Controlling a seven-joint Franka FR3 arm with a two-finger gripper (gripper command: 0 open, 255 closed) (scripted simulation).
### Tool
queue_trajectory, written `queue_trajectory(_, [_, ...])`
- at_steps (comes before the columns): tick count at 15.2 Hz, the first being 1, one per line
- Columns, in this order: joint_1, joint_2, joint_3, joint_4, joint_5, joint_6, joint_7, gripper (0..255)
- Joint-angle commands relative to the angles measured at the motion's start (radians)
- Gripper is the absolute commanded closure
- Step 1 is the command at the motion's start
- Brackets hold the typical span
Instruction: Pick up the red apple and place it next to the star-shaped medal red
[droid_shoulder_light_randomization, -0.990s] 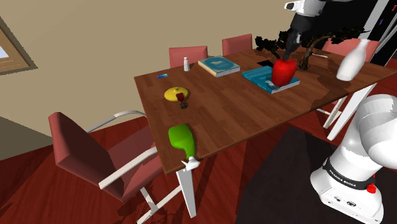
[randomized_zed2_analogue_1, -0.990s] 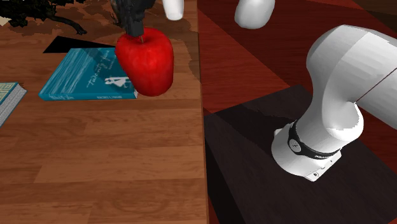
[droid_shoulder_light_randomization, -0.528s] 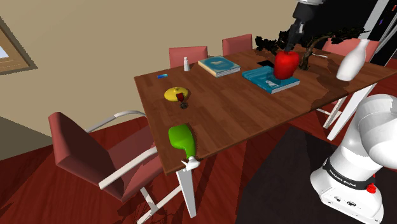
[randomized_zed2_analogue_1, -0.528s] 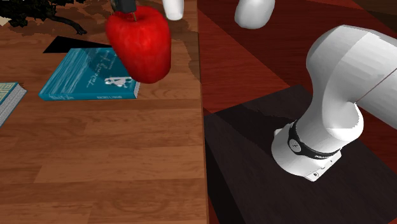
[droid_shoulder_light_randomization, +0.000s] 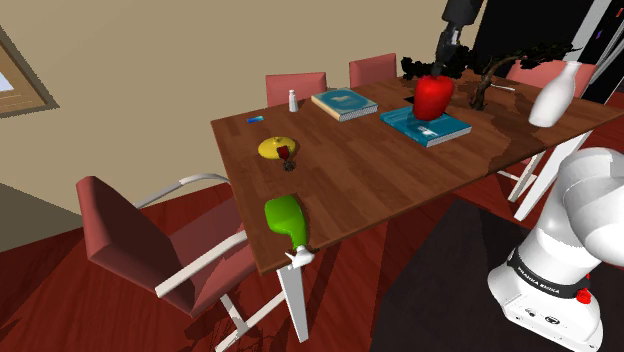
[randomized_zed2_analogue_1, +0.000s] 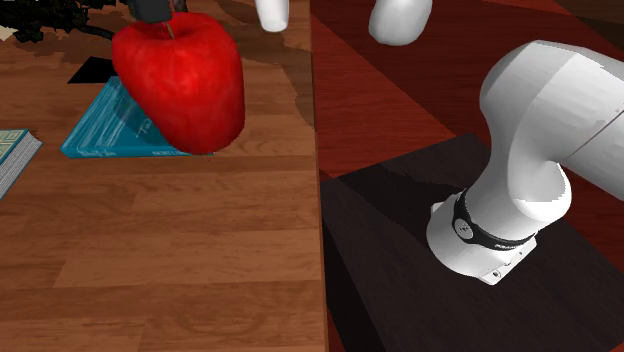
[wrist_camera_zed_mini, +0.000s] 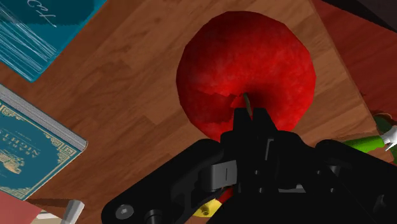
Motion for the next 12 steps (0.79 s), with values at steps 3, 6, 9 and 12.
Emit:
queue_trajectory(3, [0.041, 0.066, 0.043, 0.028, 0.041, 0.031, 0.068, 255])
queue_trajectory(6, [0.074, 0.127, 0.069, 0.063, 0.072, 0.051, 0.113, 255])
queue_trajectory(9, [0.105, 0.195, 0.092, 0.11, 0.103, 0.067, 0.154, 255])
queue_trajectory(12, [0.134, 0.27, 0.112, 0.167, 0.135, 0.078, 0.19, 255])
